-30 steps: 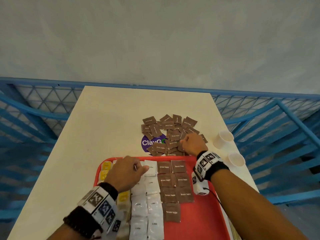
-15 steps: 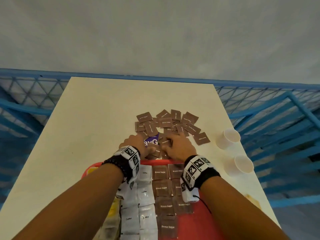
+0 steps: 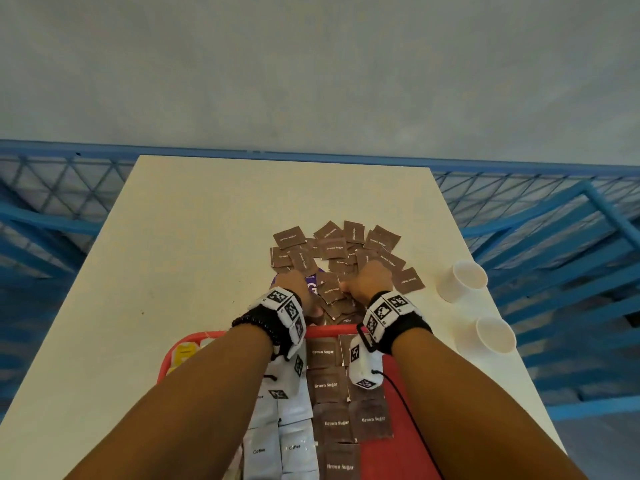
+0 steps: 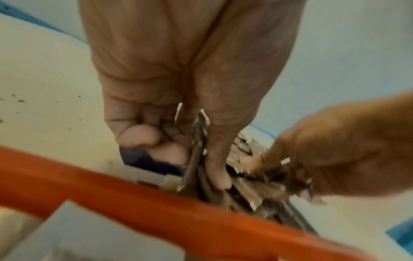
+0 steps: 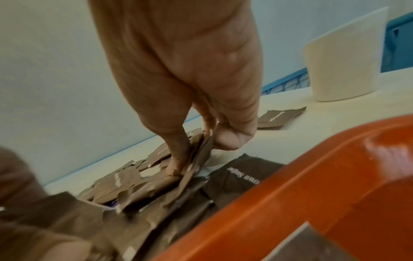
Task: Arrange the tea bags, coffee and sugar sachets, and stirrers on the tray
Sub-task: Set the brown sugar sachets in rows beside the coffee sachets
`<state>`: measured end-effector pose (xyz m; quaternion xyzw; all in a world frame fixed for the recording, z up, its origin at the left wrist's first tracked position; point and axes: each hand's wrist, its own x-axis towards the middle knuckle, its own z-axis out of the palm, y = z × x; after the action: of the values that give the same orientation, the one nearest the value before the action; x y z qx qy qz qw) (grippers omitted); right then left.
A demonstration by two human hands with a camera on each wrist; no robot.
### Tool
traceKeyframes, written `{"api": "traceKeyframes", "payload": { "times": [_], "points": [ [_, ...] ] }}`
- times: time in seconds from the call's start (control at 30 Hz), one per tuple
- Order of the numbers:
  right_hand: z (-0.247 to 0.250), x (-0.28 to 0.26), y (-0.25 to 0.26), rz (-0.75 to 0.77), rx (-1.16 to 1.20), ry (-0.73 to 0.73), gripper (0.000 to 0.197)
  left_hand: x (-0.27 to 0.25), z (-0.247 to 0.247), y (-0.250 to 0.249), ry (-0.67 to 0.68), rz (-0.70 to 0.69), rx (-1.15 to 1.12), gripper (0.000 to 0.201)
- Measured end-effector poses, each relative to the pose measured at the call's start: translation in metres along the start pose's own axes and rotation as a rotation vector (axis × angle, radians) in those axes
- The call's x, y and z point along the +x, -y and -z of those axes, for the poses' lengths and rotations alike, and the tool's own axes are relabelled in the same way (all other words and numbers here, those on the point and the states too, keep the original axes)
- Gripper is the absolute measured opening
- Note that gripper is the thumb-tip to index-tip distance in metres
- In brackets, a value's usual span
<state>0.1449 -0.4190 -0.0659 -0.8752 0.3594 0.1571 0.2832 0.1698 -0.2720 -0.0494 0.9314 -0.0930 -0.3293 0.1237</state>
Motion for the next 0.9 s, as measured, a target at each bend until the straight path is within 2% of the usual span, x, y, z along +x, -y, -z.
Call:
{"api": "traceKeyframes", "payload": {
  "times": [0.1,0.17,0.23,0.27,0.33,0.4,0.47,0.53,0.67,0.77,0.9],
  "points": [
    [0.008,0.01,-0.018,-0.019,0.183,0.02,0.028,-0.005,0.021,0.015,0.012,-0.009,-0.184,0.037],
    [0.013,0.014,-0.031,-0.021,0.377,0.037,0.021,-0.006,0.033,0.029,0.047,0.034,-0.442,0.023],
    [0.021,0.006,-0.035,-0.008,0.565,0.06,0.008,-0.009,0.039,0.039,0.142,0.108,-0.762,0.017],
    [0.023,0.003,-0.035,-0.011,0.628,0.069,0.008,-0.01,0.04,0.042,0.196,0.126,-0.917,0.014],
    [0.03,-0.002,-0.032,0.013,0.637,0.105,0.01,-0.014,0.041,0.046,0.259,0.122,-1.147,0.011],
    [0.033,-0.008,-0.026,0.025,0.475,0.184,0.011,-0.017,0.04,0.049,0.26,0.108,-1.242,0.015],
    [0.026,-0.012,-0.023,0.04,0.185,0.225,0.027,-0.019,0.038,0.049,0.259,0.094,-1.23,0.017],
    [0.009,-0.011,-0.018,0.045,-0.003,0.155,0.048,-0.023,0.036,0.043,0.261,0.086,-1.146,0.017],
    [-0.023,-0.003,-0.006,-0.006,-0.053,0.046,0.09,-0.018,0.017,0.029,0.234,0.034,-0.883,0.039],
    [-0.024,-0.008,0.004,-0.049,0.051,0.041,0.079,-0.012,0.007,0.015,0.259,-0.017,-0.757,0.041],
    [-0.02,-0.005,0.008,-0.053,0.091,0.05,0.034,-0.014,0.006,0.001,0.165,-0.029,-0.622,0.021]
  ]
}}
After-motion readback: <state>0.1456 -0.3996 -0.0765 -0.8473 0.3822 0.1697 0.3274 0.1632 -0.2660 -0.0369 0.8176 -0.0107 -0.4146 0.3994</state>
